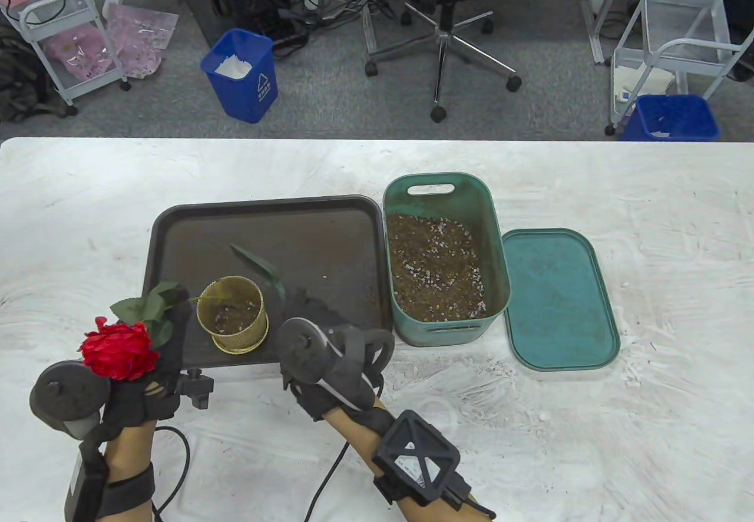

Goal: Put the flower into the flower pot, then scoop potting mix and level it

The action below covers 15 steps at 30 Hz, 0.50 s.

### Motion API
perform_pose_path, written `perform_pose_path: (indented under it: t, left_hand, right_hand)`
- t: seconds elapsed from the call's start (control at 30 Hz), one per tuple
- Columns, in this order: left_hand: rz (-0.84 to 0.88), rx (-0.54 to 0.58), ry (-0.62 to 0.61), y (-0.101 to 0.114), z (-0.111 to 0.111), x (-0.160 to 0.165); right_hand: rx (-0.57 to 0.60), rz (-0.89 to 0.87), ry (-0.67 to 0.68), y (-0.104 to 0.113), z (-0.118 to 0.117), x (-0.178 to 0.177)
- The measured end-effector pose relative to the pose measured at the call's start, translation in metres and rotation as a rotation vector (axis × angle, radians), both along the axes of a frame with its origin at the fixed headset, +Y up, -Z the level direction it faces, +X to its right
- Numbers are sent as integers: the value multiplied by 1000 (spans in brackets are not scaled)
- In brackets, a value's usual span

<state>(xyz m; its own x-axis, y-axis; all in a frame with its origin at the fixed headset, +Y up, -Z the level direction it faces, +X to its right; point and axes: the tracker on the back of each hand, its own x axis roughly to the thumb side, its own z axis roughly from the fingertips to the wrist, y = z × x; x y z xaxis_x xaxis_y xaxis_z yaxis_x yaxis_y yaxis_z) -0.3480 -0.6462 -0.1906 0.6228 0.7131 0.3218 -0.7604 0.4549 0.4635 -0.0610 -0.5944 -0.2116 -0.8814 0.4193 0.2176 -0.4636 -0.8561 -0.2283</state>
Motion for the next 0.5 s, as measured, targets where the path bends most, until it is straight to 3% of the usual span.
perform_pose_path:
  t: [0.13, 0.23, 0.37, 0.5]
  left_hand:
    - [0, -1, -12, 0, 0, 3]
    - [-26, 4, -15, 1, 1, 6]
    - [-36, 6, -14, 1, 1, 7]
    - [-24, 1, -24, 0, 0, 8]
  right_hand:
    - [-4, 22, -133, 46, -16, 51]
    - [-64, 48, -253, 66, -33, 91]
    - [-137, 67, -394, 76, -53, 138]
    - [-270, 142, -470, 65, -76, 161]
